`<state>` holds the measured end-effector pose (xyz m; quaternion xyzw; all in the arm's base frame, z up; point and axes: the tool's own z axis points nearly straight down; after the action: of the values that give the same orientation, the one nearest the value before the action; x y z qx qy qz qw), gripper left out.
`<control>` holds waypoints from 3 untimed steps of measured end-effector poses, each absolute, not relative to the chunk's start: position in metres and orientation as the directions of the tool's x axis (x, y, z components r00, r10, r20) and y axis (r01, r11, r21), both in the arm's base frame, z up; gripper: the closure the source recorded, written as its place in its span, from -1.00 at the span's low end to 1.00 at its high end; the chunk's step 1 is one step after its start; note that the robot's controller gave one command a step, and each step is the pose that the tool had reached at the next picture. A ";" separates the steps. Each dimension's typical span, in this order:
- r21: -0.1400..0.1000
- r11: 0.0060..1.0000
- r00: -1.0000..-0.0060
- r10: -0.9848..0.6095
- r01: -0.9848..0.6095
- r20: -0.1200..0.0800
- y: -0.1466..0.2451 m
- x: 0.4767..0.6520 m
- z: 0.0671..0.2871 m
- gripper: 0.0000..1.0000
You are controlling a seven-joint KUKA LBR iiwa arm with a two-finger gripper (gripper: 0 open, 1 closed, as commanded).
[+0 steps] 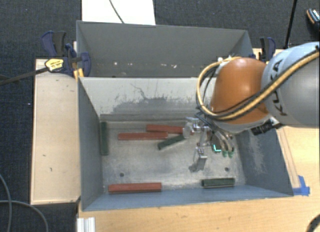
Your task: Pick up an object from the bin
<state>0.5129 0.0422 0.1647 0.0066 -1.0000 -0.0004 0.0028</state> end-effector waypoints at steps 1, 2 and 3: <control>0.001 0.998 -0.998 -0.070 -0.070 -0.003 0.058 0.579 0.067 -1.00; 0.003 0.988 -0.988 -0.156 -0.156 -0.008 0.116 0.581 0.102 -1.00; 0.001 0.997 -0.997 -0.075 -0.075 -0.004 0.092 0.584 0.101 -1.00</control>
Offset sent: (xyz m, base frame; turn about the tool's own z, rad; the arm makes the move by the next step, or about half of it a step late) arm 0.0648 0.0158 -0.0947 -0.0569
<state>0.5841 0.0916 0.1006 0.0374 -0.9993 -0.0004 -0.0022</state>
